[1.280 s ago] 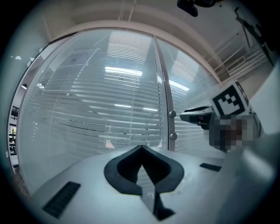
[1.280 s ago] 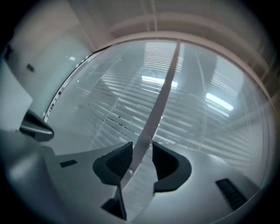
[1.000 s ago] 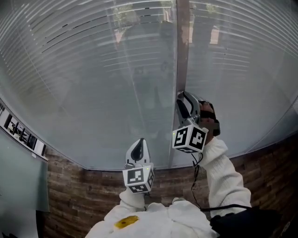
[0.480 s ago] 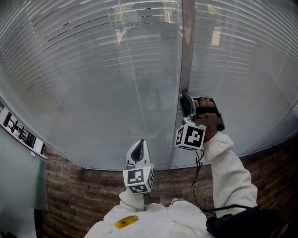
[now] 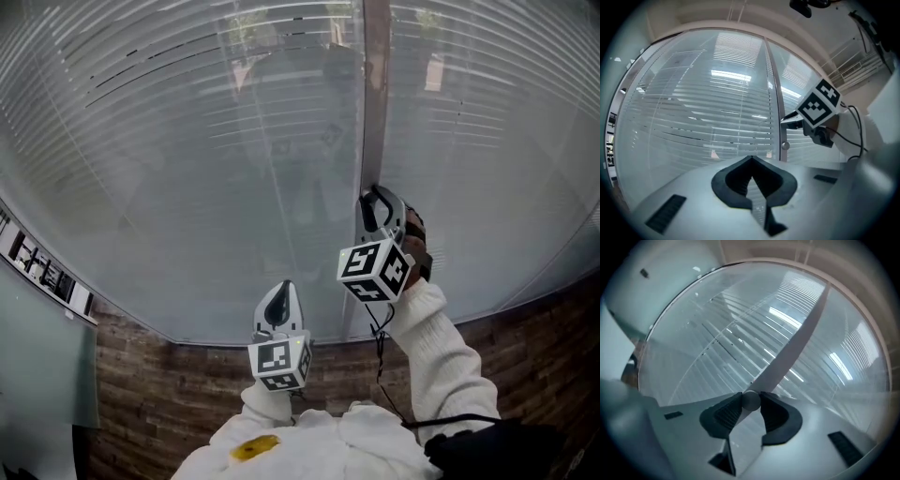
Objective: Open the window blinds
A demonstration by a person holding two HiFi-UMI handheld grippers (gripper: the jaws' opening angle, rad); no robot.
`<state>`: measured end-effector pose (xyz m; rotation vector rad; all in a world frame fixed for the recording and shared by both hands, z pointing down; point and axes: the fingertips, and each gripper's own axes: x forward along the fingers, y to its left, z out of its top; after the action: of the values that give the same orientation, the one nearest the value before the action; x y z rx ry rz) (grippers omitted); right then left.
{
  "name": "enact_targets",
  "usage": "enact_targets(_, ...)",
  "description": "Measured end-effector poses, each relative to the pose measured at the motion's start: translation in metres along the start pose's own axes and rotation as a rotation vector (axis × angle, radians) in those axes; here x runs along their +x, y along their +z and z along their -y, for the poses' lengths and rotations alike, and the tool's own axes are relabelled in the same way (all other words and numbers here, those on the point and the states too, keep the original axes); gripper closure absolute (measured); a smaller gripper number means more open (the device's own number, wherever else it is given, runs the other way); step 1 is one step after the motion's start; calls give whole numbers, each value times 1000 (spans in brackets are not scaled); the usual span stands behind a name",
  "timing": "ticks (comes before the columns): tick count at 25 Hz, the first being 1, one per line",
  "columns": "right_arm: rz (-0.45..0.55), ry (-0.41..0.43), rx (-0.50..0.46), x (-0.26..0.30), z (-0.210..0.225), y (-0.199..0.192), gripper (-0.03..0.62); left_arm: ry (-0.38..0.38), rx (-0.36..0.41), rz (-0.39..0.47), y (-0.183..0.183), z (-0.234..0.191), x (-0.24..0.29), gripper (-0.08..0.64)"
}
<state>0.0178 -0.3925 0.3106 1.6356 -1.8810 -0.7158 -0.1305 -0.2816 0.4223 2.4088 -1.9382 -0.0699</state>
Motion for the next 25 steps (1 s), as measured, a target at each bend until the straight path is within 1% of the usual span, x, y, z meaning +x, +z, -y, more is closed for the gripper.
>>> enact_targets(5, 21, 4, 299, -1, 5, 0, 459, 0, -2, 2, -2, -1, -3, 561)
enact_targets(9, 59, 12, 554, 0, 9, -2, 459, 0, -3, 5, -2, -1, -4, 561)
enact_targets(11, 73, 14, 666, 0, 10, -4, 459, 2, -5, 4, -3, -1, -5, 561)
enact_targets(14, 82, 18, 809, 1, 11, -9, 459, 9, -9, 3, 0, -2, -6, 561)
enact_targets(19, 102, 9, 1001, 1, 13, -11, 460, 2, -10, 2, -2, 0, -5, 561)
enact_targets(21, 110, 16, 1096, 1, 13, -12, 460, 1, -11, 1, -1, 1, -5, 561)
enact_targets(23, 119, 33, 1224, 1, 14, -13, 460, 2, -13, -1, -1, 2, -4, 561)
enact_targets(25, 131, 55, 1389, 1, 14, -15, 460, 0, -16, 1, 0, 3, -4, 561)
